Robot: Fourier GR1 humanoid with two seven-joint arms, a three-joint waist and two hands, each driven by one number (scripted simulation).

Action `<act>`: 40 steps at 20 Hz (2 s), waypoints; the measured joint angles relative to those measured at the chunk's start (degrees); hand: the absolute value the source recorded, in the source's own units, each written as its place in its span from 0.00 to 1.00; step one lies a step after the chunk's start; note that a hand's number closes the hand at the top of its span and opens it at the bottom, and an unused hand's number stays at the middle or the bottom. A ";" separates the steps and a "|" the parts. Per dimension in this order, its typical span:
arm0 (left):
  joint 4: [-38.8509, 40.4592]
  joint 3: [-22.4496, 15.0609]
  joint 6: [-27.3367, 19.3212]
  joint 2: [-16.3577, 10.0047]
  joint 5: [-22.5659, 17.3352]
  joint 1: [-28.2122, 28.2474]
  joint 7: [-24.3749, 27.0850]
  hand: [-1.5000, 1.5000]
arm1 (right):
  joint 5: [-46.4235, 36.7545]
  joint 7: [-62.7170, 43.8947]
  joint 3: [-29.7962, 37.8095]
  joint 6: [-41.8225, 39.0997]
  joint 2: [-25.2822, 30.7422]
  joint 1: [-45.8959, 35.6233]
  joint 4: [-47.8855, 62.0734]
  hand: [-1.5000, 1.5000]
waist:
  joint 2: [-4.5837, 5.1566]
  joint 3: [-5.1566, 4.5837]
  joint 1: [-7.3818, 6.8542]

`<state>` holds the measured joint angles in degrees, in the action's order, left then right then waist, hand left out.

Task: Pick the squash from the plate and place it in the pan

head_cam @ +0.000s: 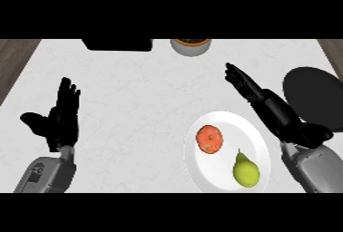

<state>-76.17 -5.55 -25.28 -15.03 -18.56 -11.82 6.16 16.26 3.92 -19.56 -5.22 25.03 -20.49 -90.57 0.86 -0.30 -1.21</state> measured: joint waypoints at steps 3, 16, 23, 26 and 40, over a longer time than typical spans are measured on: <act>-0.29 -0.56 1.57 -1.35 1.22 -0.46 -0.53 0.50 | 0.58 3.74 -0.09 -4.65 -1.51 -0.30 6.41 1.00 | -0.31 0.19 0.13; -4.17 -2.64 8.67 -7.99 2.95 -2.28 -5.88 0.50 | -12.53 29.11 4.65 3.88 3.05 10.53 17.75 0.00 | -0.95 0.38 1.95; -6.78 -2.88 9.07 -7.94 3.64 -1.11 -7.65 0.50 | -16.06 21.71 7.18 -1.70 16.50 9.86 8.33 0.00 | -1.12 0.22 1.74; -6.52 -2.05 10.07 -8.72 3.46 -0.48 -7.57 0.50 | -16.68 14.03 7.15 -5.18 21.20 8.55 2.54 0.00 | -1.19 0.17 1.77; -5.78 -0.15 12.06 -5.28 6.58 -0.80 -6.80 0.50 | -20.16 -12.71 5.40 -13.64 14.54 -3.31 -10.91 0.00 | -0.91 0.25 1.03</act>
<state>-81.95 -5.70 -13.22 -20.31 -11.98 -12.63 -0.64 -3.90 -8.79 -14.16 -18.86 39.57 -23.79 -101.48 -0.05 -0.05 -0.18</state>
